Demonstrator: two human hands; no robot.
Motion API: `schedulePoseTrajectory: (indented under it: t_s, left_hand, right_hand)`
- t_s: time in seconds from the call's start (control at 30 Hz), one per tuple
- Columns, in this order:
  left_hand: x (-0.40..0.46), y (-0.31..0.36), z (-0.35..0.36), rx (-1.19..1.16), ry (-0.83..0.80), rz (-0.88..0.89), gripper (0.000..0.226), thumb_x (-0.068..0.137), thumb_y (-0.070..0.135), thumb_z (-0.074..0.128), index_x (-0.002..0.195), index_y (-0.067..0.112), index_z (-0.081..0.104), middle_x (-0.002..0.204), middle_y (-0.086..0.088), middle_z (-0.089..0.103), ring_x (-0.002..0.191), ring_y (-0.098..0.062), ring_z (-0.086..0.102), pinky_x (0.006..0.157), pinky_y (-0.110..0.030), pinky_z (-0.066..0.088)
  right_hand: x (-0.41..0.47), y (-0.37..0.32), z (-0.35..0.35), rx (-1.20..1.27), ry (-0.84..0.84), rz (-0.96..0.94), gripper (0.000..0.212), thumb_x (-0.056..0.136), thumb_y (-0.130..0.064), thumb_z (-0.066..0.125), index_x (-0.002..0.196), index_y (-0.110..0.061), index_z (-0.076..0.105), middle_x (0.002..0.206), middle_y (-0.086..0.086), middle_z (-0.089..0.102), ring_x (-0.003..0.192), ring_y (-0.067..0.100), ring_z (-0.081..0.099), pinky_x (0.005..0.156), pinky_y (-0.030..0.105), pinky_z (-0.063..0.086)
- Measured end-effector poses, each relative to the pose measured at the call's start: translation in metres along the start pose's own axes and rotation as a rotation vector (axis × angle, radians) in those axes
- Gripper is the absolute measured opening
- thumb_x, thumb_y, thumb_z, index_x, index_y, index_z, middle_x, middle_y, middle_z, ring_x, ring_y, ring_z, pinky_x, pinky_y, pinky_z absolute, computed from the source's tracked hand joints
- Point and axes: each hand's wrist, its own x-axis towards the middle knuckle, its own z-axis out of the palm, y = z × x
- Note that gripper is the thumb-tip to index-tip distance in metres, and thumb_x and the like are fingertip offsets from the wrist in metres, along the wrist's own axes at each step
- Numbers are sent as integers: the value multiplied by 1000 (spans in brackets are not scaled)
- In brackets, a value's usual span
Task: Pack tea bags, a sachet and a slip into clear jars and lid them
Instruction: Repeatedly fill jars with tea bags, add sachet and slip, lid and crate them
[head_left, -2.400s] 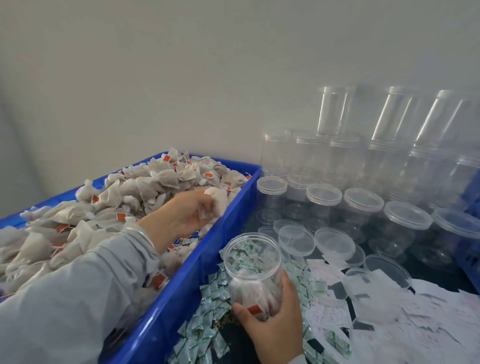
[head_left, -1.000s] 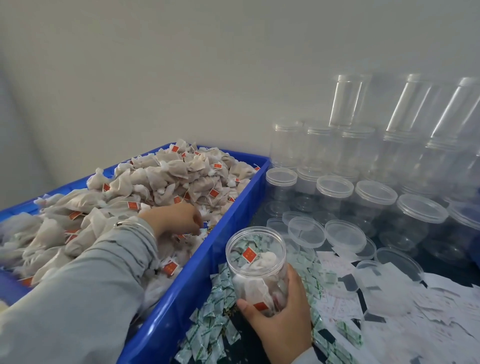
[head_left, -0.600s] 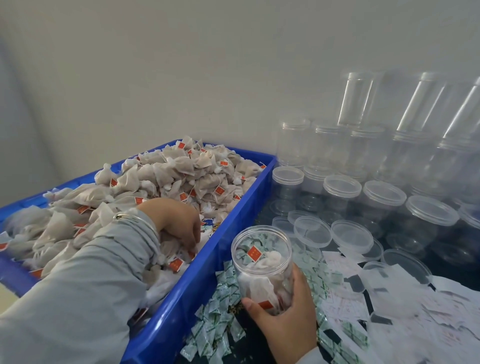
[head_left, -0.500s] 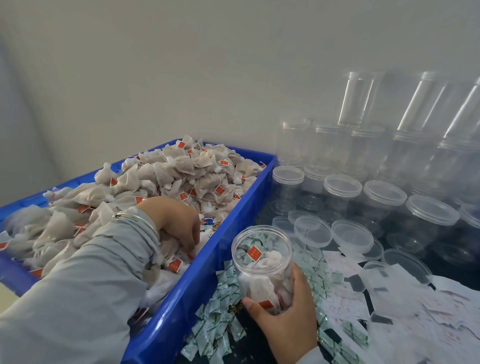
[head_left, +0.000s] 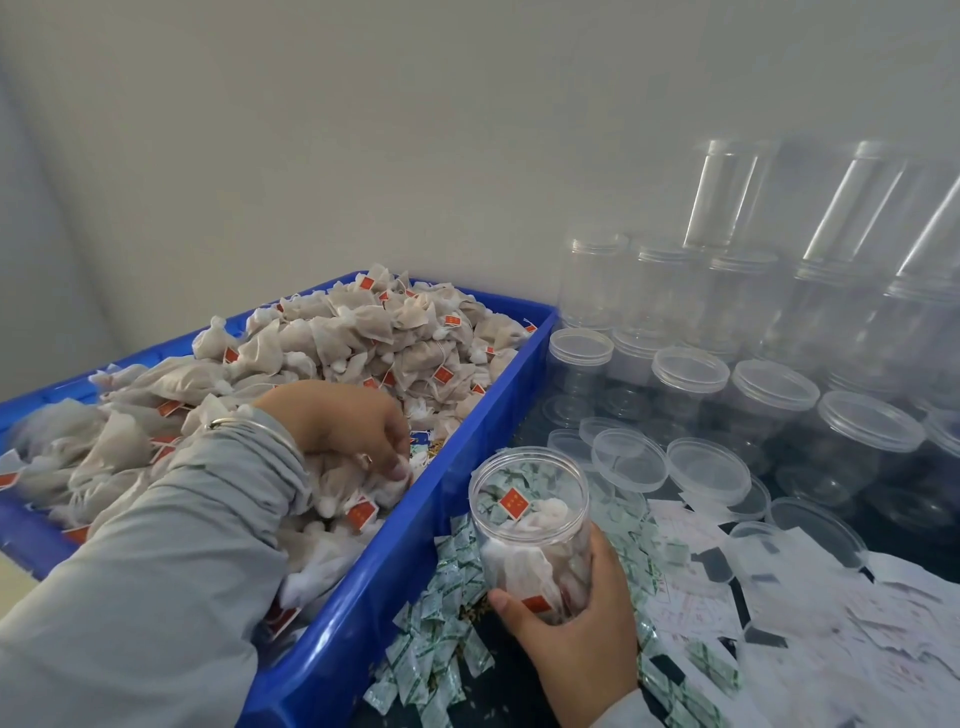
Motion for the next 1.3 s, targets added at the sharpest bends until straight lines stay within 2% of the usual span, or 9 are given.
schedulePoseTrajectory:
  t_s: [0.13,0.23,0.47,0.7,0.87,1.0,1.1,1.2,1.3]
  left_hand:
    - [4,-1,-5,-167,274,84,12,89,37,62,81,28,62,76,12,61,70,-5,55,63,-21,40]
    - [7,0,-6,-441,417,102,16,92,34,60,82,21,60,72,8,64,65,-7,61,65,-26,53]
    - [-3,20,-14,-1189,447,232,16,78,27,68,83,12,63,70,-5,69,55,-13,65,44,-21,51]
    - [-8,57,9,-1002,302,447,10,72,36,65,67,28,69,63,6,62,52,-7,52,47,-15,45]
    - [-9,75,20,-950,213,594,6,74,31,67,76,31,72,86,5,72,73,-6,64,64,-17,53]
    - [-7,75,21,-917,314,550,10,77,29,72,86,35,71,98,5,72,90,-5,66,79,-23,55]
    - [-8,80,27,-858,151,569,52,67,37,80,113,28,58,113,6,65,105,-9,62,89,-27,52]
    - [-9,94,42,-709,-36,598,102,49,59,83,137,29,39,136,10,50,125,-4,49,104,-28,42]
    - [-8,105,51,-641,-35,581,112,49,56,83,142,36,24,141,21,39,129,5,40,108,-22,37]
  right_hand:
    - [-1,-1,1,22,13,9,100,42,-36,90,125,-51,36,137,-7,48,121,14,53,98,46,48]
    - [-1,-1,0,10,19,6,99,42,-35,91,122,-53,36,138,-7,47,122,14,52,99,46,48]
    - [-2,0,2,11,33,4,96,40,-39,90,116,-60,35,139,-12,44,123,11,51,100,46,47]
    - [0,3,3,-10,14,5,113,35,-51,85,135,-42,32,139,-12,45,124,9,50,101,44,47]
    - [1,-1,2,42,-5,3,110,44,-32,91,140,-27,36,134,-5,53,116,10,58,97,41,50]
    - [-1,-7,-4,31,43,-50,98,50,-14,92,135,-20,44,124,-3,61,101,2,64,80,20,55]
    - [1,-14,-12,43,226,-158,95,43,-30,90,127,-11,50,110,-2,66,92,0,67,65,11,53]
    - [8,-13,-17,96,255,-117,85,52,-11,92,126,-18,51,112,0,65,89,-5,65,61,7,50]
    - [10,-11,-17,139,219,-79,96,50,-12,89,134,-17,44,122,3,61,98,0,64,69,13,53]
